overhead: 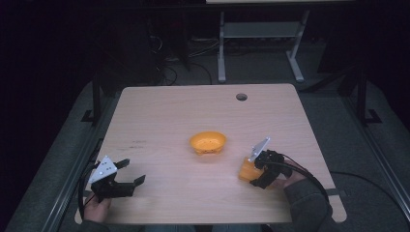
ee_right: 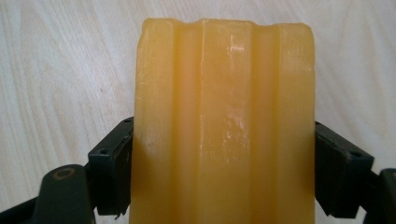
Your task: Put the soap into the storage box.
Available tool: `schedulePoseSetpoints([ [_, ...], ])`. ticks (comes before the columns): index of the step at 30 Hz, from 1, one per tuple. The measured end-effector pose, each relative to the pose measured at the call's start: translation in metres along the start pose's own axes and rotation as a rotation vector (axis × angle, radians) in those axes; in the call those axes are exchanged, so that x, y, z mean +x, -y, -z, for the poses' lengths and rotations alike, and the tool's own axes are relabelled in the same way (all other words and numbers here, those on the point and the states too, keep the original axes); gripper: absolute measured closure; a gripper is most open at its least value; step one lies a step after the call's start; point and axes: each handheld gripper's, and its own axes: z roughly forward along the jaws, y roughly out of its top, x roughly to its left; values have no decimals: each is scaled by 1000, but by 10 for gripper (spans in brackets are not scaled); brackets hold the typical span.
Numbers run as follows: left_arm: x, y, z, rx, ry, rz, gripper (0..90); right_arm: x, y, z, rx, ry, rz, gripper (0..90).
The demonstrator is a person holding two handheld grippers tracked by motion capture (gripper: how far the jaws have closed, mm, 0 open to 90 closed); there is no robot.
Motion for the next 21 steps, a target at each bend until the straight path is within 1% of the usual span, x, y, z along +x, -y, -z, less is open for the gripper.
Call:
schedulePoseSetpoints([
  [6, 0, 0, 0, -1, 0, 1, 143, -3, -8, 6, -17, -8, 14, 205],
  [7, 0, 0, 0, -1, 1, 0, 143, -5, -10, 9, -31, -15, 16, 205],
  [9, 0, 0, 0, 0, 1, 0, 143, -6, -11, 9, -33, -22, 14, 205],
  [11, 1, 0, 0, 2, 0, -1, 143, -11, -14, 11, -39, -25, 17, 205],
  [12, 1, 0, 0, 0, 0, -2, 143, -11, -15, 12, -36, -24, 11, 205],
  [16, 1, 0, -1, 1, 0, 1, 143, -16, -17, 13, -40, -24, 16, 205],
  [17, 1, 0, -1, 4, -1, 0, 143, -19, -19, 15, -49, -25, 18, 205],
  [21, 1, 0, -1, 3, -1, -1, 143, -23, -23, 18, -65, -24, 17, 205],
])
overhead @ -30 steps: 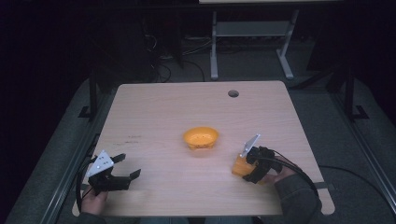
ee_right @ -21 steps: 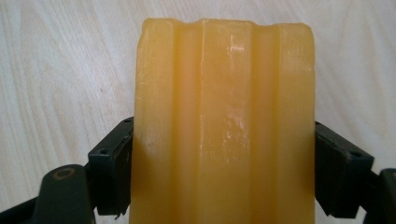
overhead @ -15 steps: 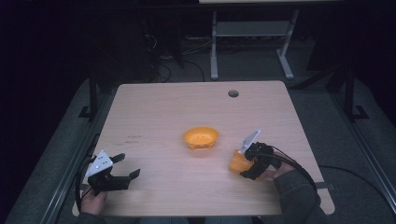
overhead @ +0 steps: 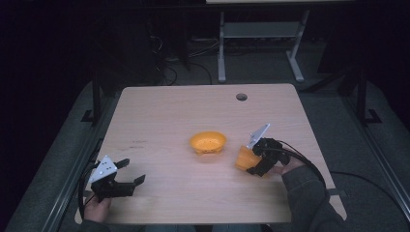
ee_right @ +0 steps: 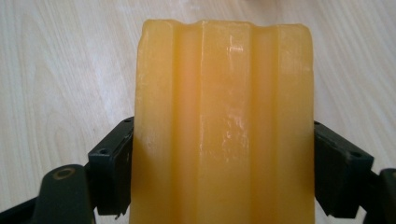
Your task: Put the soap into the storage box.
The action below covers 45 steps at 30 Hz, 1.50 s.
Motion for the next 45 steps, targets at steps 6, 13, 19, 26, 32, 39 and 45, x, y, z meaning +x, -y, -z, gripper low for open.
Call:
schedulePoseSetpoints([
  [6, 0, -1, 1, 3, -2, -8, 143, -6, -4, 2, -21, -18, -9, 205],
  [13, -1, -1, 0, 1, -1, -10, 143, -12, -13, 8, -30, -10, 3, 205],
  [19, -1, -1, 0, 2, -1, -11, 143, -17, -20, 13, -46, -10, 17, 205],
  [26, 0, -1, 0, 2, -3, -7, 143, -23, -35, 19, -61, -15, 21, 205],
  [32, 0, -1, 1, 0, -2, -9, 143, -27, -46, 20, -67, -26, 31, 205],
  [39, 1, -1, -1, 0, 0, -8, 143, -31, -60, 21, -75, -29, 53, 205],
  [45, 1, -1, 0, -7, -1, 1, 143, -33, -73, 18, -80, -37, 75, 205],
])
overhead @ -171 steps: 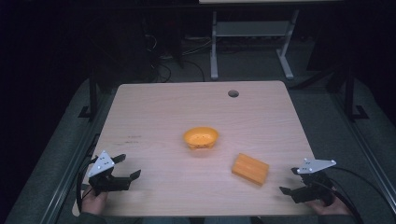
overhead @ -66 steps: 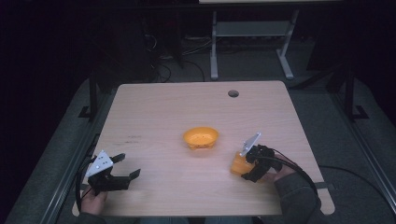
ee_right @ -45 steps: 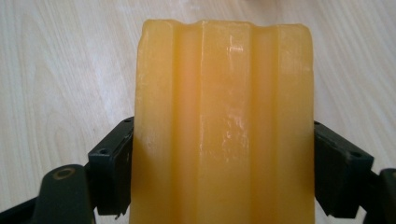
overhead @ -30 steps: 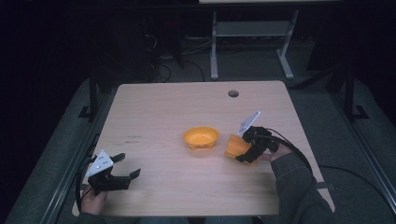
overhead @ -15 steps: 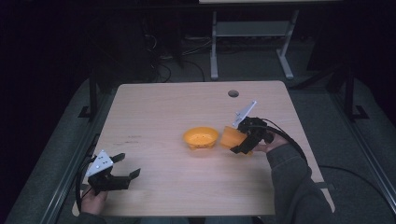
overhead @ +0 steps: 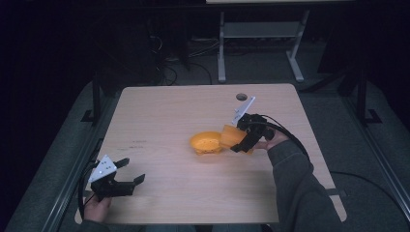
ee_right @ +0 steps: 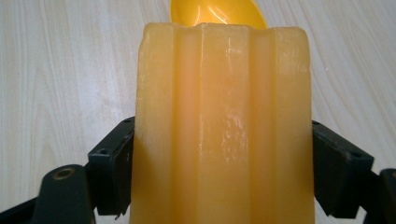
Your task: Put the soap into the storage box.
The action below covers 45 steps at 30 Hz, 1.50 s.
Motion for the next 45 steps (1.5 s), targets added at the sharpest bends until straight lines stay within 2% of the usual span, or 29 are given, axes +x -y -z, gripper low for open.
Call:
schedulePoseSetpoints([
  [16, 0, 0, -1, 5, 0, -3, 143, -4, -28, -11, 20, -21, 54, 205],
  [20, 0, 0, -1, 6, 0, -5, 143, -5, -34, -12, 4, -30, 61, 205],
  [26, 1, 0, -1, 4, -2, 3, 143, -6, -46, -17, 20, -29, 92, 204],
  [32, 1, 0, -1, 5, -3, 1, 143, -6, -51, -20, 9, -38, 94, 205],
  [33, 1, 0, -1, 5, -2, 3, 143, -5, -53, -23, 14, -43, 107, 205],
  [45, 1, 0, -1, 3, -1, 3, 143, -5, -63, -34, 45, -60, 121, 205],
])
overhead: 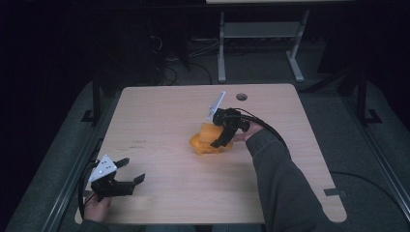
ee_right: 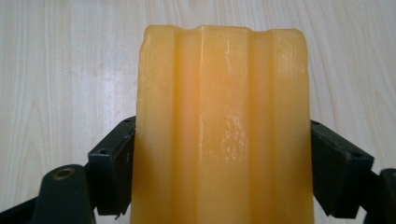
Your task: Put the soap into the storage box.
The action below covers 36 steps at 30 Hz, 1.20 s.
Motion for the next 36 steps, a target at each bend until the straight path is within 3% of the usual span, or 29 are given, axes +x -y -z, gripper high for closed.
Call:
schedulePoseSetpoints([
  [9, 0, 0, 0, 5, -4, -6, 143, -3, -12, -8, 5, -11, 21, 204],
  [36, 1, 0, 1, 10, 4, -9, 143, -11, -18, -40, 44, -37, 36, 202],
])
